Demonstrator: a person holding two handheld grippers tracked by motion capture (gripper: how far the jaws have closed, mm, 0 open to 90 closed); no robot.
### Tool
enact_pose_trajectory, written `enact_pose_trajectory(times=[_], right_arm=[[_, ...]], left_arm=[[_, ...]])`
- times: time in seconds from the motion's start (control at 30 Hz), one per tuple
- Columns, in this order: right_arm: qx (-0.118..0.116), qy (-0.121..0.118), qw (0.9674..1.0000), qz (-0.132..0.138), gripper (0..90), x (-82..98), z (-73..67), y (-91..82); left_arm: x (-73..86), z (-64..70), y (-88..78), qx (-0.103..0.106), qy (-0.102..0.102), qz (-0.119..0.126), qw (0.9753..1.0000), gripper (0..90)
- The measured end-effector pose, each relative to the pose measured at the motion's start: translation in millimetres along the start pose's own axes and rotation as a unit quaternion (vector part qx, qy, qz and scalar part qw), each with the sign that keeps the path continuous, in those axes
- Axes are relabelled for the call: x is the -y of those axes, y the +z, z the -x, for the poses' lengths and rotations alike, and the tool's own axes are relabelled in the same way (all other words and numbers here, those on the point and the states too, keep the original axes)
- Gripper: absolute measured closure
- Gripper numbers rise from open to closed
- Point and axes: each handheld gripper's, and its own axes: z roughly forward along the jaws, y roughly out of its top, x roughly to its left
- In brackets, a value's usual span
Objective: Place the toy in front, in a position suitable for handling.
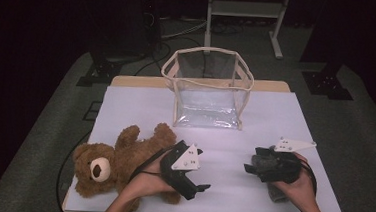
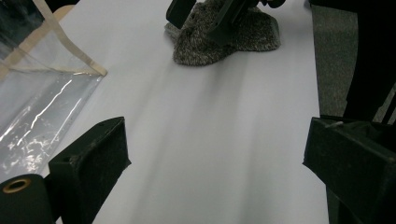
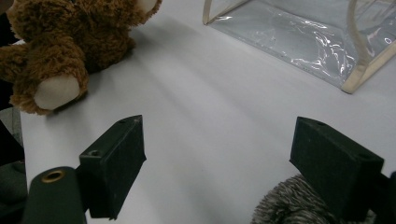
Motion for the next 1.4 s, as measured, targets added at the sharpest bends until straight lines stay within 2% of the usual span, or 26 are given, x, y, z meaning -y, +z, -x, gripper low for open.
enact_pose_trajectory(times=[0.03, 0.17, 0.3, 0.5, 0.53, 0.57, 0.6, 0.7, 0.77, 0.87, 0.93, 1.07, 1.1, 1.13, 1.17, 1.2, 1.27, 1.33, 1.37, 1.4], right_arm=[[-0.002, 0.001, 1.0000, 0.000, 16.5, -0.2, -0.4, 0.7], [-0.004, -0.001, 1.0000, 0.000, 16.5, -0.6, -1.4, 2.6], [-0.009, -0.003, 1.0000, -0.001, 16.6, -1.5, -3.7, 5.2], [-0.011, -0.004, 0.9999, -0.007, 16.6, -1.9, -5.9, 8.3], [-0.012, -0.005, 0.9999, -0.006, 16.5, -2.2, -6.3, 8.6], [-0.012, -0.005, 0.9999, -0.006, 16.5, -2.2, -6.3, 8.6], [-0.015, -0.005, 0.9999, -0.006, 16.6, -2.5, -7.4, 9.2], [-0.018, -0.008, 0.9998, -0.007, 16.6, -2.5, -8.5, 10.3], [-0.026, -0.008, 0.9996, -0.008, 16.6, -3.2, -11.2, 11.8], [-0.032, -0.011, 0.9994, -0.009, 16.6, -4.3, -13.9, 13.4], [-0.044, -0.017, 0.9989, -0.008, 16.5, -6.7, -19.9, 16.7], [-0.058, -0.023, 0.9980, -0.008, 16.5, -10.5, -28.5, 21.7], [-0.070, -0.030, 0.9970, -0.009, 16.5, -14.2, -34.9, 26.2], [-0.070, -0.030, 0.9970, -0.009, 16.5, -14.2, -34.9, 26.2], [-0.085, -0.037, 0.9957, -0.008, 16.5, -19.2, -41.9, 31.7], [-0.085, -0.037, 0.9957, -0.008, 16.5, -19.2, -41.9, 31.7], [-0.102, -0.046, 0.9937, -0.008, 16.5, -25.5, -50.0, 37.8], [-0.135, -0.056, 0.9892, -0.008, 16.5, -36.5, -64.1, 50.4], [-0.143, -0.061, 0.9878, -0.007, 16.5, -39.1, -67.1, 54.4], [-0.143, -0.061, 0.9878, -0.007, 16.5, -39.1, -67.1, 54.4]], left_arm=[[-0.6, -0.9, -3.1, -0.001, 0.005, -0.002, 1.0000, 5.9], [2.3, -4.9, -15.6, -0.009, 0.003, 0.011, 0.9999, 5.9], [12.6, -8.9, -34.5, -0.019, 0.006, 0.015, 0.9997, 5.9], [21.4, -13.9, -53.0, -0.033, 0.006, 0.015, 0.9993, 5.9], [24.2, -16.7, -61.4, -0.038, 0.003, 0.018, 0.9991, 5.9], [24.2, -16.7, -61.4, -0.038, 0.003, 0.018, 0.9991, 5.9], [27.0, -19.1, -70.7, -0.042, 0.002, 0.021, 0.9989, 5.9], [30.9, -20.0, -80.1, -0.044, 0.003, 0.028, 0.9986, 5.9], [39.4, -21.8, -94.1, -0.059, 0.005, 0.021, 0.9980, 5.9], [46.7, -23.4, -102.8, -0.067, 0.002, 0.015, 0.9976, 5.9], [58.7, -24.5, -115.2, -0.076, -0.008, 0.013, 0.9970, 5.9], [70.6, -24.4, -126.0, -0.082, -0.013, 0.013, 0.9965, 5.9], [74.4, -24.0, -129.0, -0.084, -0.013, 0.012, 0.9963, 5.9], [78.1, -23.6, -131.7, -0.087, -0.014, 0.010, 0.9960, 5.9], [84.6, -23.6, -136.4, -0.090, -0.021, 0.010, 0.9957, 5.9], [84.6, -23.6, -136.4, -0.090, -0.021, 0.010, 0.9957, 5.9], [90.3, -23.1, -140.3, -0.093, -0.026, 0.007, 0.9953, 5.9], [93.6, -23.1, -143.7, -0.096, -0.028, 0.007, 0.9950, 5.9], [94.5, -23.1, -144.8, -0.096, -0.029, 0.007, 0.9949, 5.9], [95.5, -23.0, -146.5, -0.098, -0.028, 0.006, 0.9948, 5.9]])
